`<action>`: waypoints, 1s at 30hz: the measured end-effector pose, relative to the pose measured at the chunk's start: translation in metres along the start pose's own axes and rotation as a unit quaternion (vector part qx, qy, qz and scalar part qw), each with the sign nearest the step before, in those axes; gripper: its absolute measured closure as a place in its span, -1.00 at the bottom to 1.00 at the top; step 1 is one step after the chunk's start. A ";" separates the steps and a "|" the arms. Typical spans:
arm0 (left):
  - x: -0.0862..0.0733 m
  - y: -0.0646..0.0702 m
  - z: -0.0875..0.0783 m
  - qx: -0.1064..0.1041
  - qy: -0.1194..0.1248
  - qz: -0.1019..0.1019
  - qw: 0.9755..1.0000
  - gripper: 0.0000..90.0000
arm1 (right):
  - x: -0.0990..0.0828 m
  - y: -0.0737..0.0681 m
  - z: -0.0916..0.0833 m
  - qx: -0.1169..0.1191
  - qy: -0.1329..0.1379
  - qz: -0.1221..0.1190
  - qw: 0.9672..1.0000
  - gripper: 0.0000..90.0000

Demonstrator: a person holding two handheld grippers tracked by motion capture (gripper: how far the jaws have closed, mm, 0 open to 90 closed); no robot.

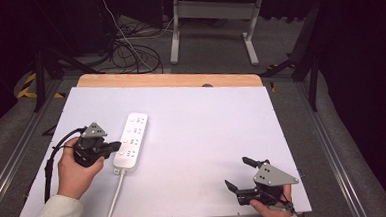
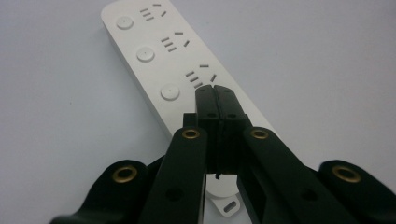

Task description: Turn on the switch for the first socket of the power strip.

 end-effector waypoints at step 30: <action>-0.012 -0.009 0.026 -0.011 -0.033 -0.004 0.999 1.00 | 0.000 0.000 0.000 0.002 0.002 0.003 1.000 -0.73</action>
Point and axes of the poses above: each handheld gripper's, and its own axes: z roughly forward along the jaws, x roughly out of its top, y roughly to its right, the point moved 6 cm from there along z, roughly forward along the jaws, and after that the axes turned 4 degrees about -x, right-handed, at the moved point
